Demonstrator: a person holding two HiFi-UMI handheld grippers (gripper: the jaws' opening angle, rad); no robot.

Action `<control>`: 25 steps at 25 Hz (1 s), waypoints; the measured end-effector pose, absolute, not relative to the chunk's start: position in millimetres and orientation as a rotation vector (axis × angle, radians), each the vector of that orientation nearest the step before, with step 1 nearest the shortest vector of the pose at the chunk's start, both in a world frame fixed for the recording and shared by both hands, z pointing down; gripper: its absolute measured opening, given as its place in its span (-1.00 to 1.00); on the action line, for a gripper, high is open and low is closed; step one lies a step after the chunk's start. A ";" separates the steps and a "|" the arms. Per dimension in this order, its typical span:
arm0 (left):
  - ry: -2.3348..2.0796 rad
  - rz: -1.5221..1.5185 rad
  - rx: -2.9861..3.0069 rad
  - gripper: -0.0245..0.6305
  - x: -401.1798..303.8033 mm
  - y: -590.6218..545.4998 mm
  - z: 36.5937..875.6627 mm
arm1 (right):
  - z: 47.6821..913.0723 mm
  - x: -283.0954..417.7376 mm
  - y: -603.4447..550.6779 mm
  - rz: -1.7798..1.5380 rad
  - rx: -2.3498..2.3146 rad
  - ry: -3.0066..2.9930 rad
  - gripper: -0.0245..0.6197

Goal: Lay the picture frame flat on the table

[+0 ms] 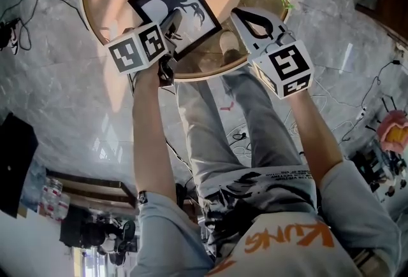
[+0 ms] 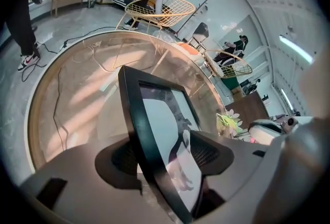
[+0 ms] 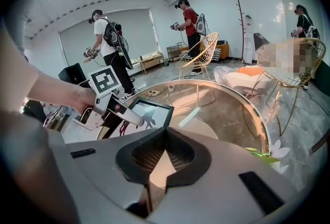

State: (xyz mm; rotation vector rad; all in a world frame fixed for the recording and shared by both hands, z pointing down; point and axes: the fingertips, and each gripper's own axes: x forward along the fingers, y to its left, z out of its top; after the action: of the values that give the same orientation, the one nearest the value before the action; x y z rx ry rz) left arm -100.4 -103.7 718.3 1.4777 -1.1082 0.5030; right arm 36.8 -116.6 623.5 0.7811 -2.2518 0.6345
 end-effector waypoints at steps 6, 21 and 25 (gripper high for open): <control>-1.193 0.499 1.411 0.01 -116.5 -92.5 718.5 | 627.6 41.5 -111.7 0.647 0.792 -2.241 -0.93; -1.419 0.411 1.470 -0.72 -110.8 -83.4 675.1 | 625.7 46.6 -104.7 0.651 0.780 -2.246 -0.93; -1.471 0.360 1.602 -0.85 -94.2 -86.1 637.5 | 614.5 49.4 -104.4 0.694 0.808 -2.244 -0.93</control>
State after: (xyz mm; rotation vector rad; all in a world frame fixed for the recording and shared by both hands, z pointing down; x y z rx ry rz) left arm -94.2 -86.1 637.5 1.6018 -1.4707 0.3598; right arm 49.4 -104.4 614.5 0.8084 -2.2445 0.6944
